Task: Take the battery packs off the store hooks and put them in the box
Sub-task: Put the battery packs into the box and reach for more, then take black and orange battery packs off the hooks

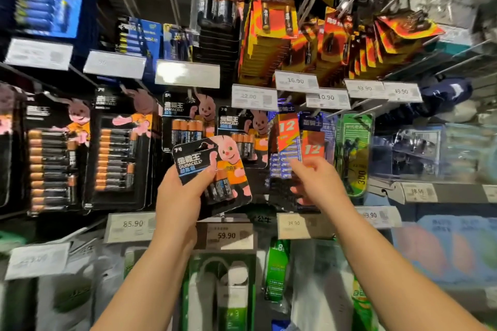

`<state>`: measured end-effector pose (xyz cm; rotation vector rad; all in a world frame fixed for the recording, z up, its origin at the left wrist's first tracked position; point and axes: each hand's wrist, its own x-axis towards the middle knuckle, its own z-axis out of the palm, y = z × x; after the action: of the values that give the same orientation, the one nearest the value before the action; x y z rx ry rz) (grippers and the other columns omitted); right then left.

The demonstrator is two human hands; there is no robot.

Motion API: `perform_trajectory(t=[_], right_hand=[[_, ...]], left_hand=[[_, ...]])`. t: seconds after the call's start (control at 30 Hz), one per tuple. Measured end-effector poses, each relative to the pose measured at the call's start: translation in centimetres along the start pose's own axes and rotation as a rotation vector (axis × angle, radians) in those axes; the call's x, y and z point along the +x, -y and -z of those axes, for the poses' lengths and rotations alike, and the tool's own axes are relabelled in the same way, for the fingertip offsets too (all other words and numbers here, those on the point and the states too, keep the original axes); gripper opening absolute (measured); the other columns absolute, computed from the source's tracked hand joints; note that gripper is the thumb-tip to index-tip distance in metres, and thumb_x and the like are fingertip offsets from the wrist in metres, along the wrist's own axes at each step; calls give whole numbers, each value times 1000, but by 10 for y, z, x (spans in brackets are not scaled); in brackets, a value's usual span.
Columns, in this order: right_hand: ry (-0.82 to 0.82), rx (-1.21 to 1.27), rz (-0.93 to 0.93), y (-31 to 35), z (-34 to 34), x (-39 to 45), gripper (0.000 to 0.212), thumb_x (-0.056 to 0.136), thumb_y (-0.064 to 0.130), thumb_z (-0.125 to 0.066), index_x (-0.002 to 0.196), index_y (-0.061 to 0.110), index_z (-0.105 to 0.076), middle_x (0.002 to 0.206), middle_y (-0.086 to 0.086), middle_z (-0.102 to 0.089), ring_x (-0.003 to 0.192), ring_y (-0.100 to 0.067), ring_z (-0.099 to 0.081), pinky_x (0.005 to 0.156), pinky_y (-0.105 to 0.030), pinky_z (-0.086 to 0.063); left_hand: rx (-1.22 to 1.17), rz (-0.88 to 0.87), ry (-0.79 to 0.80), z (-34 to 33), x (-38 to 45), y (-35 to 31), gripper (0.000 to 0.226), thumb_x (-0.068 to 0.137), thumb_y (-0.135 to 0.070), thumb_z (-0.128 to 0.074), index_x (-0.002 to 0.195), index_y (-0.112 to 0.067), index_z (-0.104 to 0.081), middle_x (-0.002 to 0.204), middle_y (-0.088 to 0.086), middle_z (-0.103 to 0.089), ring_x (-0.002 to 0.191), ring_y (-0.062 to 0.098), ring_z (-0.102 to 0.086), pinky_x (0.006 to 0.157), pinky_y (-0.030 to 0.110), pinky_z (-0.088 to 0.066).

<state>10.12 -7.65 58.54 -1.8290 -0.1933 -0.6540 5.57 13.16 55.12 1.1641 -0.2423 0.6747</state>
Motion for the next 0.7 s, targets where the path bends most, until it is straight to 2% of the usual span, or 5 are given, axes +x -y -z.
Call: perform_trajectory(t=[0.07, 0.17, 0.33, 0.47, 0.7], right_hand=[[-75, -158, 33, -6, 5, -11, 29, 93, 41, -56, 109, 17, -54, 91, 2, -63, 68, -7, -58, 56, -24, -46], [-102, -101, 49, -3, -10, -36, 29, 93, 39, -56, 110, 16, -54, 87, 5, -60, 65, -6, -58, 55, -25, -41], [301, 185, 67, 22, -59, -65, 13, 90, 37, -62, 94, 24, -61, 84, 6, -64, 71, -6, -62, 51, -28, -52], [366, 178, 135, 35, -70, -62, 4, 89, 23, -66, 87, 26, -66, 82, 4, -67, 79, -14, -66, 46, -25, -50], [137, 309, 47, 42, -53, -26, 4, 93, 27, -63, 93, 23, -62, 94, 0, -68, 88, -16, -63, 47, -22, -46]], left_hand=[[-12, 13, 23, 6, -3, -3, 20, 87, -10, -70, 104, -22, -67, 97, 1, -77, 89, 23, -74, 82, 49, -59], [-12, 12, 44, 20, -4, -6, 18, 86, -11, -71, 101, -20, -68, 96, 4, -77, 88, 27, -75, 77, 49, -59], [52, -47, 117, 22, 2, -12, 17, 85, -15, -74, 101, -20, -68, 90, -1, -78, 80, 13, -74, 59, 23, -56], [129, -56, 205, 10, 12, -15, 26, 84, -23, -76, 109, -18, -70, 98, -2, -77, 90, 13, -73, 74, 26, -58], [75, 122, 303, 13, 20, -12, 40, 90, -27, -70, 122, -28, -47, 112, -5, -64, 108, 15, -64, 99, 40, -51]])
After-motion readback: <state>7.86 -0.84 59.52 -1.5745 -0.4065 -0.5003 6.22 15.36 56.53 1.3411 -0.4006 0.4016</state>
